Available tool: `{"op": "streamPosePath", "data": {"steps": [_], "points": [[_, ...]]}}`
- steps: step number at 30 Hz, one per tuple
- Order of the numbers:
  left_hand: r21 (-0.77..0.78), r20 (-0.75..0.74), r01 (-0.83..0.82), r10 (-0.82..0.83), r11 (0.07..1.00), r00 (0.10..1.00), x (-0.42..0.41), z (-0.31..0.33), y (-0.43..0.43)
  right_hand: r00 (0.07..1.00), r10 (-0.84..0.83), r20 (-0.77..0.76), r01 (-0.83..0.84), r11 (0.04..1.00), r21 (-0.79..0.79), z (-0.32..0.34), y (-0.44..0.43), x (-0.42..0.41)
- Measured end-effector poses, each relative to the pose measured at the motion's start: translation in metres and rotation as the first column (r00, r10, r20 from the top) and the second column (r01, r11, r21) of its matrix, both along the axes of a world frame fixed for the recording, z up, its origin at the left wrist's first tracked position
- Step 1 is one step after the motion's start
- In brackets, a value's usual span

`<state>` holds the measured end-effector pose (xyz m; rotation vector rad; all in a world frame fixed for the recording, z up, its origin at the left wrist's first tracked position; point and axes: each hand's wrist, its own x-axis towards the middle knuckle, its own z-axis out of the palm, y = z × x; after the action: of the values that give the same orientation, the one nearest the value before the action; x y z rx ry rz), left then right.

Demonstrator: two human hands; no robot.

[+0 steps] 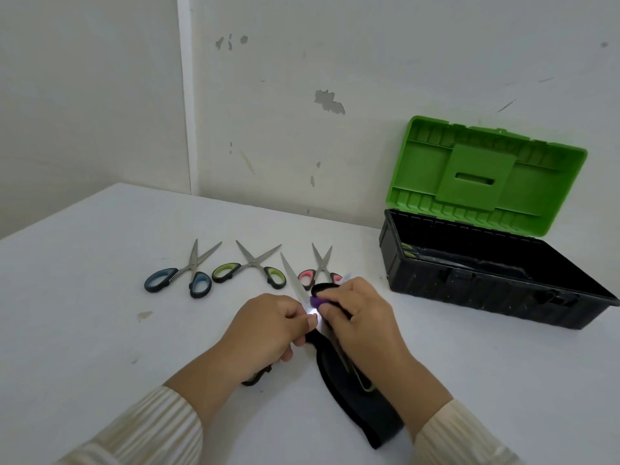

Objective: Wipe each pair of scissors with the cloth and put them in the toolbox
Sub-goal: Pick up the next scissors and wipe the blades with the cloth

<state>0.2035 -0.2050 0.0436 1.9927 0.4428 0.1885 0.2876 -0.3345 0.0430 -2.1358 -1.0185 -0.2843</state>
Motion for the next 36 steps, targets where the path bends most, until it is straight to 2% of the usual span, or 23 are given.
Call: {"op": "streamPosePath", "data": {"steps": [2, 7, 9, 11, 13, 15, 17, 19, 20, 24, 26, 28, 30, 33, 36], "points": [[0.041, -0.007, 0.013, -0.013, 0.999, 1.000, 0.000, 0.001, -0.001, 0.998, -0.055, 0.026, 0.054, 0.998, 0.025, 0.001, -0.001, 0.004], [0.048, -0.007, 0.021, -0.021, 0.999, 1.000, 0.000, 0.000, 0.000, 0.999, 0.003, 0.035, -0.004, 1.000, 0.014, -0.004, -0.001, -0.001], [0.041, -0.024, 0.045, -0.044, 0.998, 0.999, 0.000, 0.000, 0.000, 0.990, -0.137, 0.025, 0.134, 0.986, 0.095, 0.002, -0.008, 0.015], [0.018, -0.040, 0.080, -0.079, 0.997, 0.996, 0.000, -0.001, 0.000, 0.954, -0.300, -0.014, 0.297, 0.934, 0.201, 0.010, -0.022, 0.033], [0.003, -0.040, 0.089, -0.089, 0.996, 0.995, 0.000, -0.002, 0.000, 0.931, -0.358, -0.068, 0.361, 0.881, 0.306, 0.012, -0.032, 0.034], [0.007, -0.045, 0.069, -0.069, 0.998, 0.997, 0.001, -0.002, 0.000, 0.960, -0.278, 0.018, 0.256, 0.908, 0.333, 0.010, -0.029, 0.021], [0.002, -0.046, 0.049, -0.049, 0.999, 0.998, 0.000, -0.002, 0.001, 0.988, -0.092, 0.126, 0.065, 0.977, 0.203, 0.002, -0.019, 0.005], [0.015, -0.039, 0.045, -0.044, 0.999, 0.998, -0.001, -0.003, 0.001, 0.990, 0.058, 0.129, -0.067, 0.996, 0.062, -0.007, -0.010, -0.002], [0.033, -0.037, 0.049, -0.048, 0.998, 0.998, -0.002, -0.003, 0.001, 0.993, 0.065, 0.101, -0.071, 0.996, 0.050, -0.007, -0.008, 0.000], [0.031, -0.049, 0.091, -0.090, 0.995, 0.995, -0.002, -0.002, 0.002, 0.976, -0.216, -0.043, 0.220, 0.954, 0.204, 0.006, -0.019, 0.025], [-0.006, -0.035, 0.090, -0.090, 0.996, 0.995, -0.002, -0.001, 0.004, 0.950, -0.290, -0.116, 0.309, 0.927, 0.211, 0.013, -0.030, 0.031], [-0.031, 0.000, 0.055, -0.055, 0.998, 0.998, -0.002, 0.002, 0.007, 0.964, -0.207, -0.166, 0.227, 0.967, 0.117, 0.016, -0.036, 0.027], [-0.077, 0.035, 0.026, -0.023, 0.997, 0.999, -0.003, 0.006, 0.010, 0.971, -0.039, -0.235, 0.031, 0.999, -0.036, 0.019, -0.034, 0.016], [-0.195, 0.076, 0.038, -0.023, 0.980, 0.997, -0.004, 0.007, 0.012, 0.947, 0.101, -0.305, -0.183, 0.950, -0.254, 0.020, -0.024, 0.004], [-0.355, 0.056, 0.061, -0.044, 0.933, 0.997, -0.005, 0.010, 0.019, 0.927, 0.109, -0.358, -0.189, 0.962, -0.197, 0.018, -0.025, 0.006]]}}
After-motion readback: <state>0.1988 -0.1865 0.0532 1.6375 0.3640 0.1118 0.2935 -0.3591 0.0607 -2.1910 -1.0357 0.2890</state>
